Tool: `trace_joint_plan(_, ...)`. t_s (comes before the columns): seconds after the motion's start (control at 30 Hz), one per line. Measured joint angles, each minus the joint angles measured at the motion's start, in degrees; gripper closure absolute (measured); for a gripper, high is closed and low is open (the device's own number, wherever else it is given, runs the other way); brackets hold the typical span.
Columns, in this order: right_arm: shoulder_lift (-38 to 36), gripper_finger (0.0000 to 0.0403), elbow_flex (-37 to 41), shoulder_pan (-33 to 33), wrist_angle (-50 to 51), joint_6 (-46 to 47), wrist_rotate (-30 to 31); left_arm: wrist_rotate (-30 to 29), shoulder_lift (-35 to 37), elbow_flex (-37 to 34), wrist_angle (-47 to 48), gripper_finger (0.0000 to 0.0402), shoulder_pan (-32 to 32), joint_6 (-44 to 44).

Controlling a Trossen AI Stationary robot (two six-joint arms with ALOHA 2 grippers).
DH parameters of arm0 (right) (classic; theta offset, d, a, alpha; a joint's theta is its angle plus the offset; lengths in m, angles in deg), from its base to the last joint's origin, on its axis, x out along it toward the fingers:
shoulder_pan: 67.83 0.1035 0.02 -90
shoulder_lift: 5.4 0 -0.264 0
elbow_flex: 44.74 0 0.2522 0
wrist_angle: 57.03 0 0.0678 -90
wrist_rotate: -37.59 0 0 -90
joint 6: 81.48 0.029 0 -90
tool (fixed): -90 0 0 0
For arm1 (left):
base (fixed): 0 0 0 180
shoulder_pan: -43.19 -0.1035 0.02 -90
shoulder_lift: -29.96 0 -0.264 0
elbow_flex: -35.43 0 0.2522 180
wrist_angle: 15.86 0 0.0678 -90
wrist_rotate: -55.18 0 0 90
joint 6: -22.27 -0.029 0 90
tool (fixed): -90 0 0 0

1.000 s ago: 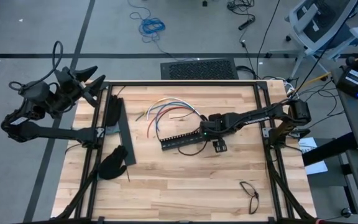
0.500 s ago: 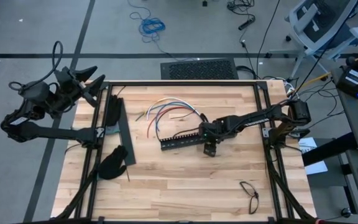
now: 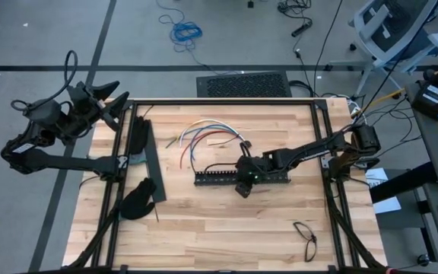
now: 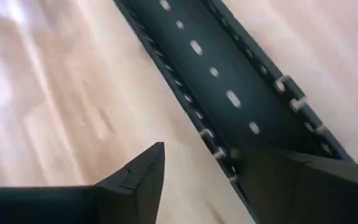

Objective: Ziptie cables

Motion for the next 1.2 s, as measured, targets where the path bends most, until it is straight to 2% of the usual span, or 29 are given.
trace_joint_plan(0.17,0.7,0.0234,-0.5,1.9,-4.0,0.7,-0.4,0.0,0.0,0.1,0.1,0.0155,0.0,0.0)
trace_joint_plan(0.3,0.7,0.0235,-4.8,1.4,-0.7,-6.6,-0.1,0.0,0.0,0.4,0.0,0.0155,0.0,-0.2)
trace_joint_plan(0.37,0.6,0.0233,-7.3,1.2,3.4,-12.0,0.5,0.0,0.0,0.5,0.0,0.0155,0.0,-0.3)
trace_joint_plan(0.5,0.6,0.0227,-10.7,0.4,16.2,-21.0,5.4,0.0,0.0,0.5,0.0,0.0155,0.0,-0.2)
trace_joint_plan(0.77,0.6,0.0225,-15.7,-1.1,32.9,-30.4,5.9,0.0,0.0,0.5,0.0,0.0155,0.0,-0.2)
trace_joint_plan(0.9,0.6,0.0225,-15.4,1.2,37.2,-31.5,5.5,0.0,0.0,0.5,0.0,0.0155,0.0,-0.2)
trace_joint_plan(1.07,0.6,0.0225,-10.8,3.4,37.4,-29.3,6.0,0.0,0.0,0.5,0.0,0.0155,0.0,-0.5)
trace_joint_plan(1.2,0.6,0.0225,-6.2,3.4,37.2,-26.4,9.4,-0.1,0.0,0.5,-0.1,0.0155,0.0,-0.5)
